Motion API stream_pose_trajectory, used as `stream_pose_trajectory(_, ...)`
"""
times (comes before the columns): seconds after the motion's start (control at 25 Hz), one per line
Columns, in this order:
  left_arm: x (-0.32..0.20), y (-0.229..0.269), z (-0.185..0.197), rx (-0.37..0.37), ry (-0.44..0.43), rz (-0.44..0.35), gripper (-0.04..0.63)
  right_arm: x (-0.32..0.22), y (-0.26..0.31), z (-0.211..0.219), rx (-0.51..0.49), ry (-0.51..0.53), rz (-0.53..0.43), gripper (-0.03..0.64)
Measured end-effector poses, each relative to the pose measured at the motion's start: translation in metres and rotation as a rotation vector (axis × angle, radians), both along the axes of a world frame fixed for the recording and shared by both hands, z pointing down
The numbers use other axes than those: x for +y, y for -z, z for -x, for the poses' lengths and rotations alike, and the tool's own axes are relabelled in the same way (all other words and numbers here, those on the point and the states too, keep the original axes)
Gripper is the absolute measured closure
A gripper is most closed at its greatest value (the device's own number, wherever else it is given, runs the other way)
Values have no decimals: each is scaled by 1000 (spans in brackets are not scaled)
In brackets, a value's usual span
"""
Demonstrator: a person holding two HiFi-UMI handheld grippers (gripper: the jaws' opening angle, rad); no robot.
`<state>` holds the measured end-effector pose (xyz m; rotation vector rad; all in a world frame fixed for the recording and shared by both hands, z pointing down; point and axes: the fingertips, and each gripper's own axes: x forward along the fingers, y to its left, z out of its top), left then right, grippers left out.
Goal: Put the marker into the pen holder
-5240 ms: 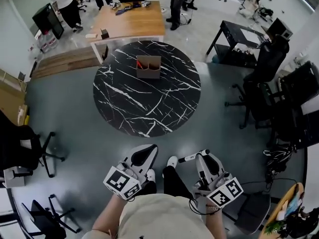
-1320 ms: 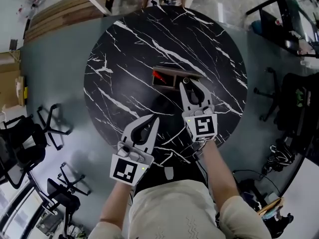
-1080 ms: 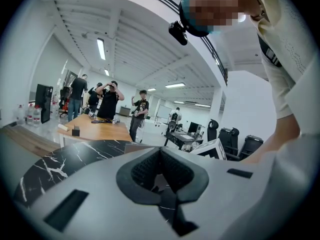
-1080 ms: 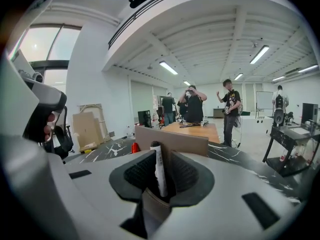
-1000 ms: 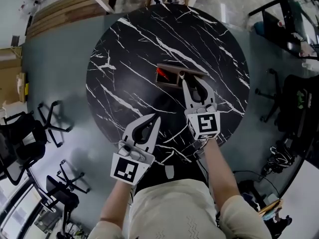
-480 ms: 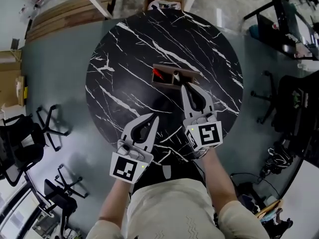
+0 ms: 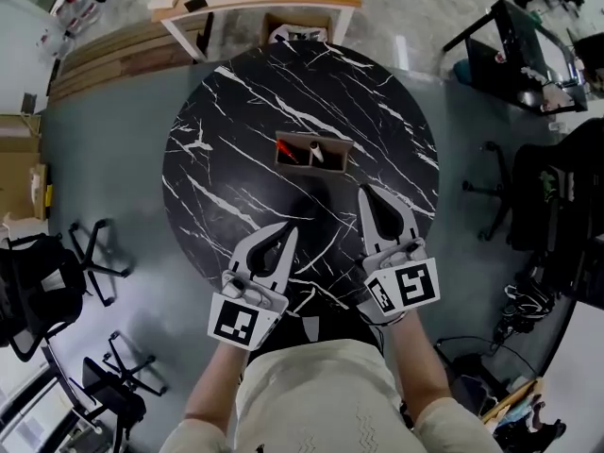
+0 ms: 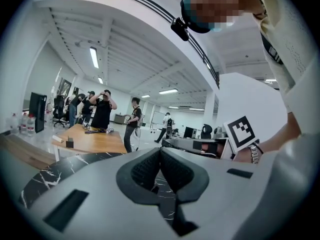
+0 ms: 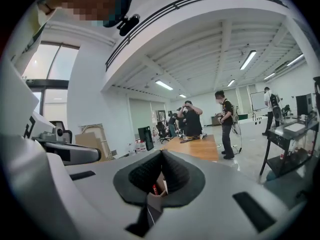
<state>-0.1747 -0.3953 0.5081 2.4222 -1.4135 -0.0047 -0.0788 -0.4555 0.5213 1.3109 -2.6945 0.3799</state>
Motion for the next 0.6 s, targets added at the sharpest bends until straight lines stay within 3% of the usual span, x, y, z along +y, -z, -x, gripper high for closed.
stream_pose_trajectory(0.6,23,85,-19,56,-31,-155,583,80,105,-42,-15,-32,-85,601)
